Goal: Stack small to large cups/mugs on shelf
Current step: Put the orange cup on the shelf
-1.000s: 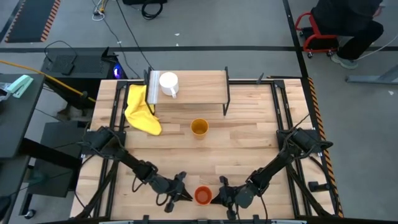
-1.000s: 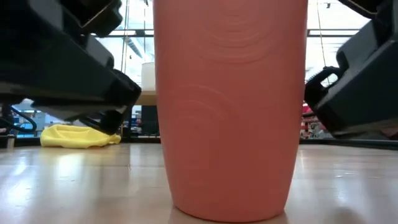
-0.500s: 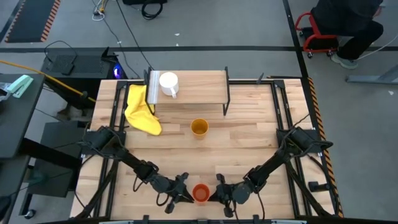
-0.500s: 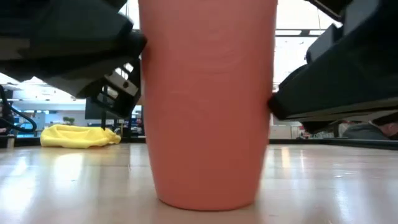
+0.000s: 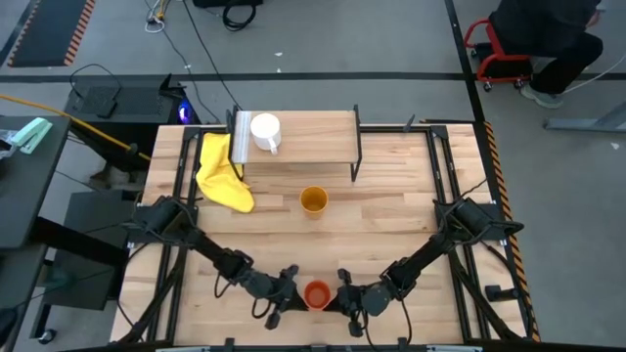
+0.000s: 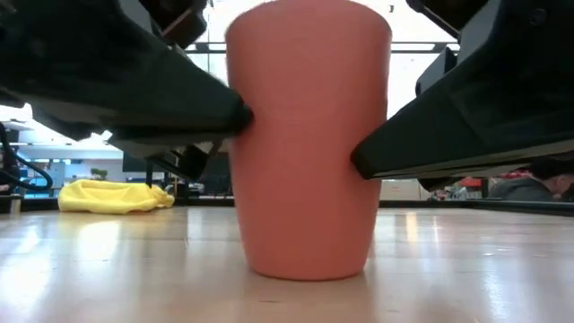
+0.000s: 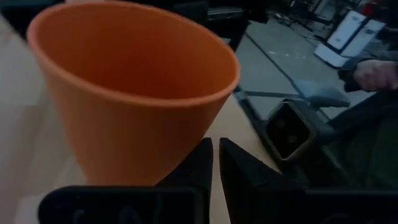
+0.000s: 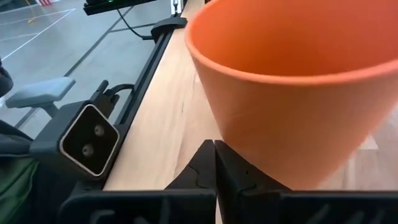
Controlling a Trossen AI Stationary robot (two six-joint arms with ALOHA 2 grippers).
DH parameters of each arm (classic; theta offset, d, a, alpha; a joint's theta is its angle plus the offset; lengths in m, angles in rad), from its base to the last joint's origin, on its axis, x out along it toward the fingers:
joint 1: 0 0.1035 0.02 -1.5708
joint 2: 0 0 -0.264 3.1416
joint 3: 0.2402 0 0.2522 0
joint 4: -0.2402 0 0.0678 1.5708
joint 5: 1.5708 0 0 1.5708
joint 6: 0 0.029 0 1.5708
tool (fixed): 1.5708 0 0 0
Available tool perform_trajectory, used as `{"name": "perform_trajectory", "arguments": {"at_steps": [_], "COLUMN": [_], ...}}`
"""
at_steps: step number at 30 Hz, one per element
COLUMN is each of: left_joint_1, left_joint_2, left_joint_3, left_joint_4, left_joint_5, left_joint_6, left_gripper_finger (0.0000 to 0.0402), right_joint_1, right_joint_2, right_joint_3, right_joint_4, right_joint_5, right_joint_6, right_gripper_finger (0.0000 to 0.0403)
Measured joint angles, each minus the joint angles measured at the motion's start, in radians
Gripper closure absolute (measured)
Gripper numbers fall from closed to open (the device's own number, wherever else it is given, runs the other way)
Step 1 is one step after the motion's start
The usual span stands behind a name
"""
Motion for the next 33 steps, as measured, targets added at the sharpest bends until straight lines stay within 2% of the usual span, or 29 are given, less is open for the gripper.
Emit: {"name": "perform_trajectory", "arguments": {"at_steps": [33], "left_joint_1": [0.144], "left_joint_2": [0.000], "left_joint_3": [-0.001], "left_joint_4": [-0.073], "left_joint_5": [-0.021], "left_joint_6": [0.054], "left_gripper_finger": [0.0376], "right_joint_1": [-0.117], "right_joint_2": [-0.001], "right_joint_3": [-0.001], "right_joint_4": [-0.160], "right_joint_5": [0.002], "right_joint_6": [-0.063], "right_gripper_finger": [0.0402]}}
